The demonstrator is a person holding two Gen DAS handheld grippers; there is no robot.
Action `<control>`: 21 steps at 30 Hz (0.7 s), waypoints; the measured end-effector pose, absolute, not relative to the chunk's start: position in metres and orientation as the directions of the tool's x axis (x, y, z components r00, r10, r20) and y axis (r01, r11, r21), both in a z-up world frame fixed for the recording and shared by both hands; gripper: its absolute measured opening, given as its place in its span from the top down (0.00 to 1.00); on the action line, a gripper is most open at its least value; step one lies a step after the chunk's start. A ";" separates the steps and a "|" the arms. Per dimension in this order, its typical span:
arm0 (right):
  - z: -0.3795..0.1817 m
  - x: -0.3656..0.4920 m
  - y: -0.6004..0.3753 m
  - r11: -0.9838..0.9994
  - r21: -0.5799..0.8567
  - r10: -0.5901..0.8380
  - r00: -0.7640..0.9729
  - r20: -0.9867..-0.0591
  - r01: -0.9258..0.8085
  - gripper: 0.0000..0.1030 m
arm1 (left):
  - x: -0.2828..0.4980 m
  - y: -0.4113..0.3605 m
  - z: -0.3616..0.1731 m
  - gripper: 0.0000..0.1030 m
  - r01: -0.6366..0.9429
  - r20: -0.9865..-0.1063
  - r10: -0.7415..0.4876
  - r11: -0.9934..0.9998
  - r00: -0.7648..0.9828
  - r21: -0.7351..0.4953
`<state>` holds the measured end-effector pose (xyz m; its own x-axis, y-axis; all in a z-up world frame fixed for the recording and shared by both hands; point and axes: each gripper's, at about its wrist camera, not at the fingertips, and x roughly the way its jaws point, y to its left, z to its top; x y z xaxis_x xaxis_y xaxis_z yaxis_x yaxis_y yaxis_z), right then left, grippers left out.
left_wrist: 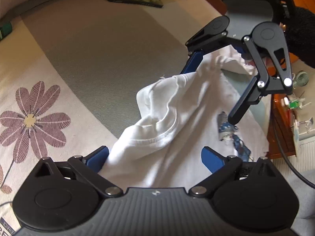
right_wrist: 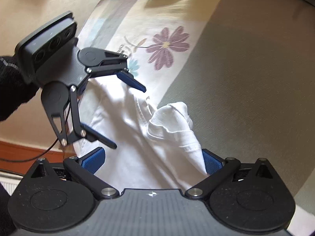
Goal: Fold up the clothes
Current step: 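Lower the right gripper onto the shirt edge and close on the fabric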
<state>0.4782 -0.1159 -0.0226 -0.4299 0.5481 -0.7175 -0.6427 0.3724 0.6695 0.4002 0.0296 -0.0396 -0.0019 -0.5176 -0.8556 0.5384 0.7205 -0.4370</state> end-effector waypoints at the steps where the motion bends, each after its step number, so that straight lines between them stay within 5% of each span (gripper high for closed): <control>1: -0.019 0.474 -0.117 0.363 0.672 0.546 -0.437 -0.715 -0.646 0.00 | 0.395 0.028 -0.038 0.04 0.543 -0.855 -0.519 0.716 -0.009 -0.440; 15: -0.023 0.401 -0.120 0.306 0.615 0.414 -0.480 -0.773 -0.727 0.00 | 0.329 0.012 -0.041 0.04 0.551 -0.859 -0.507 0.697 -0.076 -0.460; 21: -0.008 0.397 -0.123 0.287 0.559 0.436 -0.413 -0.800 -0.778 0.01 | 0.312 0.005 -0.032 0.11 0.593 -0.875 -0.479 0.687 -0.066 -0.421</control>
